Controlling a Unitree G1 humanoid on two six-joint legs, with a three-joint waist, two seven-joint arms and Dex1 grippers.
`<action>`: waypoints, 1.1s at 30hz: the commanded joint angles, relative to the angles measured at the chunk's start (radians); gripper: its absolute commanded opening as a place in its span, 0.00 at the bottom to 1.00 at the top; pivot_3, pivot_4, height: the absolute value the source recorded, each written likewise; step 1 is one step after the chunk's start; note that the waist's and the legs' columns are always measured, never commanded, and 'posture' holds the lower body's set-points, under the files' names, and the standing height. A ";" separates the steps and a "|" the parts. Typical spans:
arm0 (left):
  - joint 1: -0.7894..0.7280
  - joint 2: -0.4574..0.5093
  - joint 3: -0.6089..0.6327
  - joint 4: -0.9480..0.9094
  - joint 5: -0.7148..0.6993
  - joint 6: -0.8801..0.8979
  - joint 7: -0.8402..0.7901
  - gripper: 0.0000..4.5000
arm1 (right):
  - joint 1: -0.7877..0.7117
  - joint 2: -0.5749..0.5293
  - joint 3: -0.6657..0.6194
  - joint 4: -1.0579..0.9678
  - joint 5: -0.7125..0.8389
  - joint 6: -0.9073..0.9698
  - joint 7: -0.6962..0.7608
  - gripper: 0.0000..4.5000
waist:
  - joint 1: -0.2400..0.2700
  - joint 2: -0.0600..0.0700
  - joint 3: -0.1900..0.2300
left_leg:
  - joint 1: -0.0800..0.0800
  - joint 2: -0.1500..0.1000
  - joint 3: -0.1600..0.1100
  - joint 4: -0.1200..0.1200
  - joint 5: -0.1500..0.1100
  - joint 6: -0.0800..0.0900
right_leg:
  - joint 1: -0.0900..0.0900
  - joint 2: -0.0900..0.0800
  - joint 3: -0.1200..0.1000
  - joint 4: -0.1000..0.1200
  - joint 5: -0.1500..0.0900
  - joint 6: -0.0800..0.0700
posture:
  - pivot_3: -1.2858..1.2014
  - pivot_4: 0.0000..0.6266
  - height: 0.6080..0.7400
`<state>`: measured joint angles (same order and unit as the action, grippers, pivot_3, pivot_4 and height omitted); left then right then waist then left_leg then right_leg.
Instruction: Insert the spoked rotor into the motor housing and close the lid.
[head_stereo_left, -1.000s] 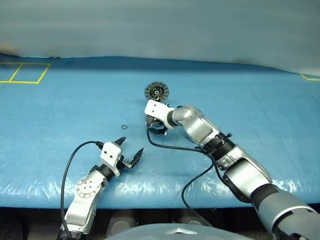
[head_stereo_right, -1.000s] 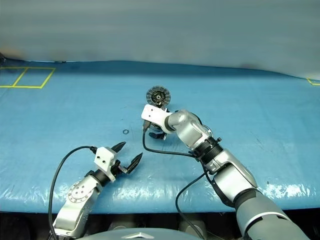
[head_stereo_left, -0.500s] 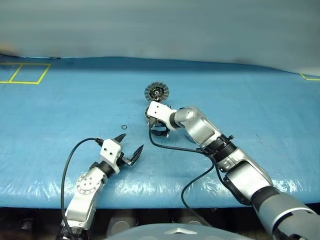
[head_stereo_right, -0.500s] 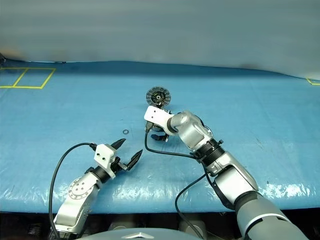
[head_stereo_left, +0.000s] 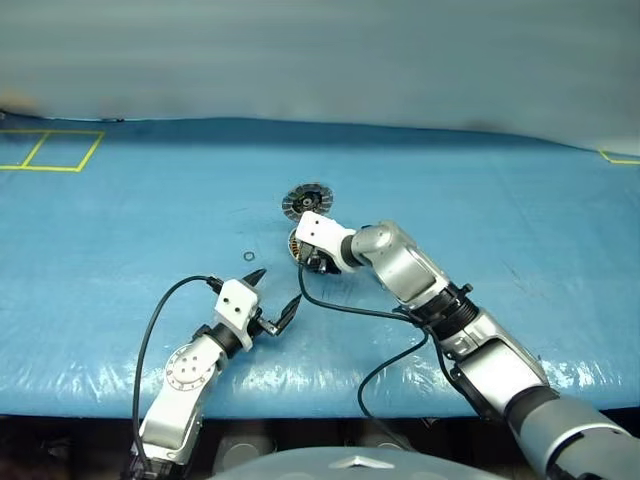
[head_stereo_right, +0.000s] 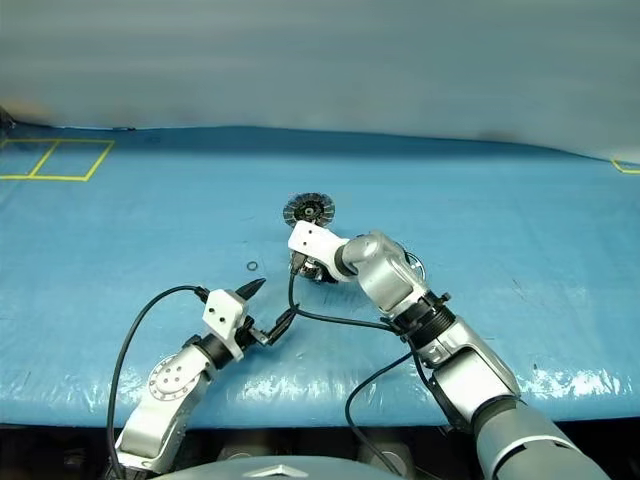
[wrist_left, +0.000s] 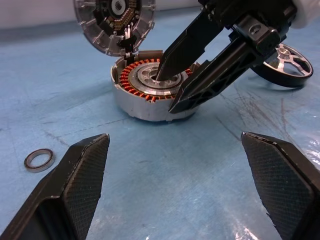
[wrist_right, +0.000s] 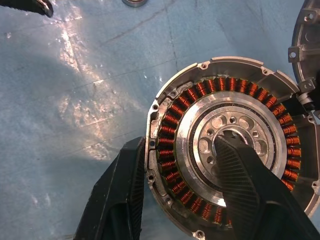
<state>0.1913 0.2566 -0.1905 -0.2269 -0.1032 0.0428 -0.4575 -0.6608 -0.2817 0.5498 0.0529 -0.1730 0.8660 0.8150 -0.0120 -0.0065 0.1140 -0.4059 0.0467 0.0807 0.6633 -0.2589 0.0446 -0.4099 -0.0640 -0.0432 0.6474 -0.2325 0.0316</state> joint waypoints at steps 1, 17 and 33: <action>0.004 -0.005 -0.029 -0.066 0.000 0.014 -0.005 1.00 | 0.174 -0.027 0.068 -0.140 0.044 0.213 0.006 0.39 | 0.001 0.001 -0.003 | 0.002 0.000 0.000 -0.001 -0.001 0.000 | 0.001 -0.001 -0.001 -0.001 -0.001 -0.001 | 0.52 0.24 1.00; 0.094 0.040 -0.116 -0.240 0.025 0.033 -0.019 1.00 | 0.349 0.117 0.015 -0.468 0.152 0.581 -0.216 0.39 | -0.003 -0.002 -0.008 | 0.002 0.000 -0.001 -0.003 -0.004 0.000 | 0.001 -0.009 -0.004 -0.004 -0.002 -0.002 | 0.52 0.24 1.00; 0.337 0.024 -0.081 -0.272 0.093 -0.090 0.123 1.00 | 0.303 0.142 0.049 -0.410 0.243 0.557 -0.263 0.39 | -0.033 -0.006 -0.005 | 0.003 0.007 -0.003 -0.007 -0.006 -0.005 | -0.002 -0.001 -0.004 -0.004 -0.008 -0.009 | 0.52 0.24 1.00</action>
<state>0.5247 0.2887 -0.2714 -0.4718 -0.0031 -0.0119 -0.3426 -0.4003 -0.1616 0.5222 -0.4496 -0.0104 1.3797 0.5235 -0.0446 -0.0123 0.1087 -0.4027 0.0550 0.0775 0.6563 -0.2655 0.0390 -0.4117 -0.0644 -0.0472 0.6431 -0.2403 0.0220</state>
